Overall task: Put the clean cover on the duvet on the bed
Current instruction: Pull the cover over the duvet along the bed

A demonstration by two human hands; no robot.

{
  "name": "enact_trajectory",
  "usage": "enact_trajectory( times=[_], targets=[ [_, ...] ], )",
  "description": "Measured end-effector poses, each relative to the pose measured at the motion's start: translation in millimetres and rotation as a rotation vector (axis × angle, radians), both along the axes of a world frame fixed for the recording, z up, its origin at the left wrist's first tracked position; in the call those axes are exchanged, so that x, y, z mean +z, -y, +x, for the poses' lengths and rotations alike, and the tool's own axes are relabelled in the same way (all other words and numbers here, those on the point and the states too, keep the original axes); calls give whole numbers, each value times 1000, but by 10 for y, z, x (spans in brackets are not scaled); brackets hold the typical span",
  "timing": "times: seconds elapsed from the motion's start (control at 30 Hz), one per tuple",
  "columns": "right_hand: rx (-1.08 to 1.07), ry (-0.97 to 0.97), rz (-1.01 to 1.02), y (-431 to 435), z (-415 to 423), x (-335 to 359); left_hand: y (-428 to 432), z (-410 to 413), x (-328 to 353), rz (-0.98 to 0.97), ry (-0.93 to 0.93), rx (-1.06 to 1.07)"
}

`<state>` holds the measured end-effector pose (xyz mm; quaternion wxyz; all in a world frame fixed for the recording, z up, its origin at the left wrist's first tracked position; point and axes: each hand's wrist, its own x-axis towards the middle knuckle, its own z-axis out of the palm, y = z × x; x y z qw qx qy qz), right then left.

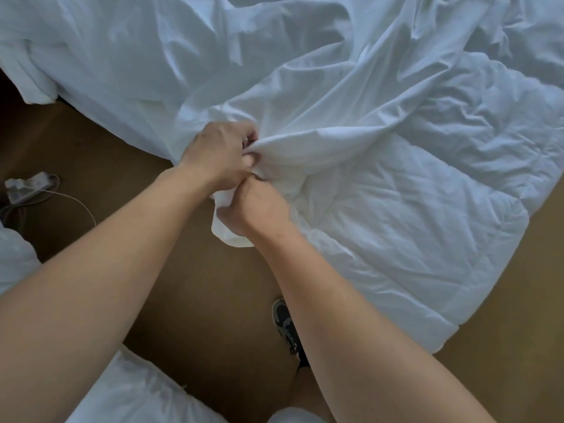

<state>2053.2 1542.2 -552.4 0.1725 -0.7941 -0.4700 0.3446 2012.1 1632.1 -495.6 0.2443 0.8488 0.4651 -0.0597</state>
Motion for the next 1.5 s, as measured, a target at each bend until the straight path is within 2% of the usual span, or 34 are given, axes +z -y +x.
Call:
enact_trajectory(
  times=[0.1,0.17,0.23,0.4,0.5,0.57,0.67,0.77,0.83,0.9,1.0,1.1,1.23,1.33,1.43,1.5],
  targets=[
    [-151,-271,172,142,-61,-21,-129,1,-110,74,9,40],
    [-324,-395,344,296,-133,-29,-238,-35,-209,56,77,142],
    [-480,-498,415,469,-230,-76,-340,-65,-308,48,126,245],
    [-622,-482,428,679,-393,-212,-448,-16,-509,50,108,349],
    [-715,-698,368,713,-354,-237,-448,-7,-565,13,128,374],
    [-651,-829,234,717,-271,-293,-455,-34,-586,-39,168,396],
    [-517,-803,84,639,-173,-343,-492,-124,-607,-127,217,424],
    [-577,-728,174,501,-149,-340,-539,-173,-599,-159,222,416],
    [-672,-763,252,385,-159,-312,-560,-171,-588,-160,204,399],
    [-776,-888,286,239,-149,-281,-571,-155,-570,-171,192,385],
    [-875,-1171,293,25,-87,-217,-567,-126,-546,-214,203,414],
    [-796,-1278,379,-81,-64,-175,-551,-100,-518,-266,213,446],
    [-653,-1148,400,-104,-112,-151,-537,-83,-507,-269,216,451],
    [-447,-1017,332,-68,-183,-149,-531,-74,-504,-167,178,438],
    [-158,-884,230,-12,-144,-124,-470,-123,-393,16,213,401],
    [-66,-805,144,22,-58,-125,-332,-231,-206,107,217,324]
  ],
)
